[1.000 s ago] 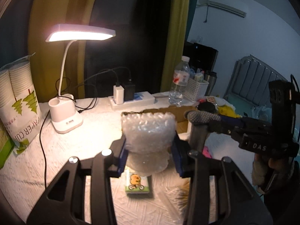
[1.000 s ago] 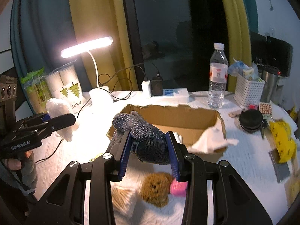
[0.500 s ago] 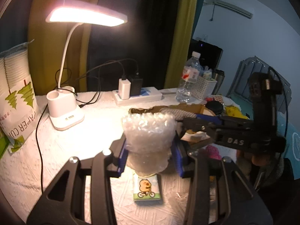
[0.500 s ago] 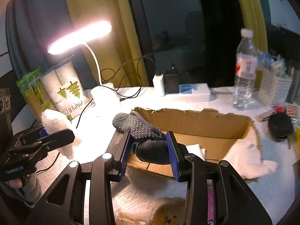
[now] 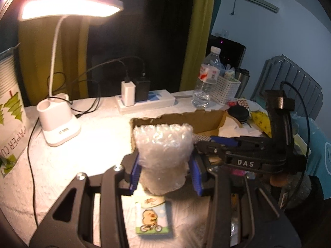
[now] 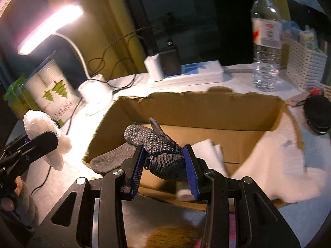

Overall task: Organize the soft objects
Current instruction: 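Carry the bubble-wrap bag and grey glove into the box and release both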

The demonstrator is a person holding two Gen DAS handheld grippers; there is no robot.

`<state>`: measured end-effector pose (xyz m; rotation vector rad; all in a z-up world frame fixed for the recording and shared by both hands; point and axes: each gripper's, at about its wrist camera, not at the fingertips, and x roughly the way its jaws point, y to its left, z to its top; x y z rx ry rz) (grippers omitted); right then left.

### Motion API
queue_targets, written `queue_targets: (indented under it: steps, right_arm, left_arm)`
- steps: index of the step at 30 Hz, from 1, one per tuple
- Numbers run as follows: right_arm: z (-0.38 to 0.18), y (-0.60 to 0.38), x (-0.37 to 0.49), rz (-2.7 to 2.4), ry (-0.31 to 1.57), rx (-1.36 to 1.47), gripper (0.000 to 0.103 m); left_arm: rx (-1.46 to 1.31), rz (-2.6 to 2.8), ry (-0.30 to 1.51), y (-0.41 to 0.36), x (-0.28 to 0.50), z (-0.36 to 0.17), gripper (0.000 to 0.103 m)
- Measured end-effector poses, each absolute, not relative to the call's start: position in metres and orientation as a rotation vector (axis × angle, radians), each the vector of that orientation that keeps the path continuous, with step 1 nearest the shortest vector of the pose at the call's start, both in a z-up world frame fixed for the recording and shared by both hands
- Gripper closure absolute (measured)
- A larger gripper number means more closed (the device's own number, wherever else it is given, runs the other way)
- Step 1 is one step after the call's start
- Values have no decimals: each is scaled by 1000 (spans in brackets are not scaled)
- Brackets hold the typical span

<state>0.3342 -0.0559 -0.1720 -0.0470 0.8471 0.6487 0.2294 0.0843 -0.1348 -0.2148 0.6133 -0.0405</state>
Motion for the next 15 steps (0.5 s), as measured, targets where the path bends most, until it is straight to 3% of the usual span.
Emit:
queue_targets:
  steps: [15]
  right_arm:
    - [-178,-114,352,488,825,-74,63]
  left_arm:
    - [-203,-62,693,56,283,-161,60]
